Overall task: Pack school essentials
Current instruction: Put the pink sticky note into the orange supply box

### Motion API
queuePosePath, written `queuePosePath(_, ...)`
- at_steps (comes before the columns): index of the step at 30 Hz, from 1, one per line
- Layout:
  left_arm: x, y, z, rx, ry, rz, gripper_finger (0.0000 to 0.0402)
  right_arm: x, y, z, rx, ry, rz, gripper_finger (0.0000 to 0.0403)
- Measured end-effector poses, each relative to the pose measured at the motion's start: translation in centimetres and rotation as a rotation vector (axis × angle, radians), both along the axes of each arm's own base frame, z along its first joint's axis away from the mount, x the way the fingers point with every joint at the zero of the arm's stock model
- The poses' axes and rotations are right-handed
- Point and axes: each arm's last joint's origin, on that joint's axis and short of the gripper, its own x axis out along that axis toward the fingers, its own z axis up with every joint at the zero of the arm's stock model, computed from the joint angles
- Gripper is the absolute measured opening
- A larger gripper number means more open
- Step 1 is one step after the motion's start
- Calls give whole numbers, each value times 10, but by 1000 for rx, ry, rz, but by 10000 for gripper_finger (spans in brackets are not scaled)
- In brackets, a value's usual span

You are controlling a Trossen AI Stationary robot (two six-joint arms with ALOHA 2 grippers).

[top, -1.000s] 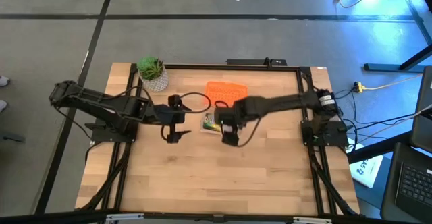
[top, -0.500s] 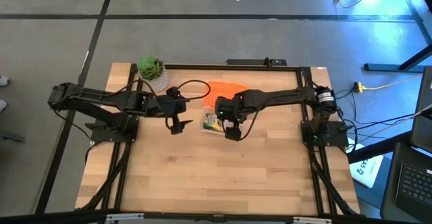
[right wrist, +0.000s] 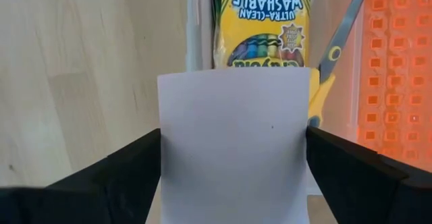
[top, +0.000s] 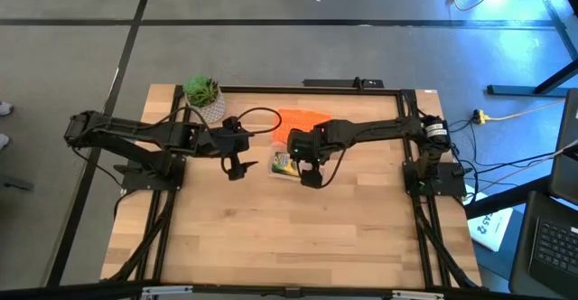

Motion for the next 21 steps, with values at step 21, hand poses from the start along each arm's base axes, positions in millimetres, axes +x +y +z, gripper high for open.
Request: queuePosePath(21,0,0,1,-1,-7,0,400,3,-2,-42,-15,73,86,346)
